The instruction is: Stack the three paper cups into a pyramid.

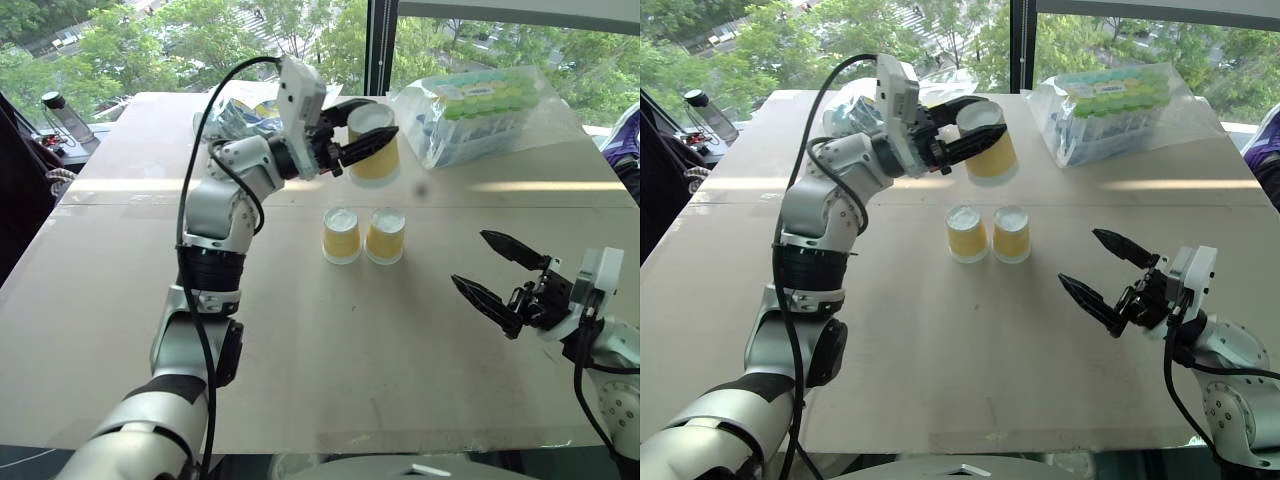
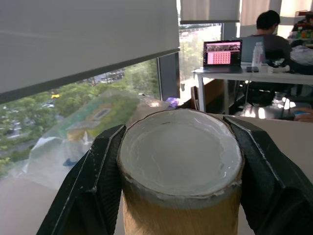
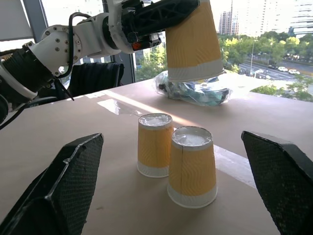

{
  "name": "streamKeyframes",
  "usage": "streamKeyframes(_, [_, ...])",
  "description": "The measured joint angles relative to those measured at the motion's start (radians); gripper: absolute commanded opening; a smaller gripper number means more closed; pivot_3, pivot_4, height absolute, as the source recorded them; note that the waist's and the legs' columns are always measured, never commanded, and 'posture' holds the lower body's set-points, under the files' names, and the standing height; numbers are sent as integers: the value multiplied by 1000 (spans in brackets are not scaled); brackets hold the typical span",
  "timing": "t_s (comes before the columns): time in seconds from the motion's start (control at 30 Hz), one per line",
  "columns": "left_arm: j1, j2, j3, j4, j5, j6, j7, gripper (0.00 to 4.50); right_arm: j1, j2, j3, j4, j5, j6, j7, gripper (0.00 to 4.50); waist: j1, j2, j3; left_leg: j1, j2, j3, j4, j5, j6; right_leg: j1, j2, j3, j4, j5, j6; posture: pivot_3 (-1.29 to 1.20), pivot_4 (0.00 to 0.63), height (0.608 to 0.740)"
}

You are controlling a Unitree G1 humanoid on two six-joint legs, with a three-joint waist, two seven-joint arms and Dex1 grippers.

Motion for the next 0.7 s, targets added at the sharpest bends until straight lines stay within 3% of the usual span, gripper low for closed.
streamKeyframes(0.23, [4,31,-37,47,14,56,-99,2583,45,13,0,-23,-2,-27,-24,4500,4,0,0,0,0,0,0,0,0,0,0,1,0,0,0,0,150,740])
streamKeyframes(0.7, [56,40,-52,32,53,56,-118,2583,70,10,-4,-25,-2,-60,-27,4500,6,0,0,0,0,-1,1,0,0,0,0,1,1,0,0,0,150,740])
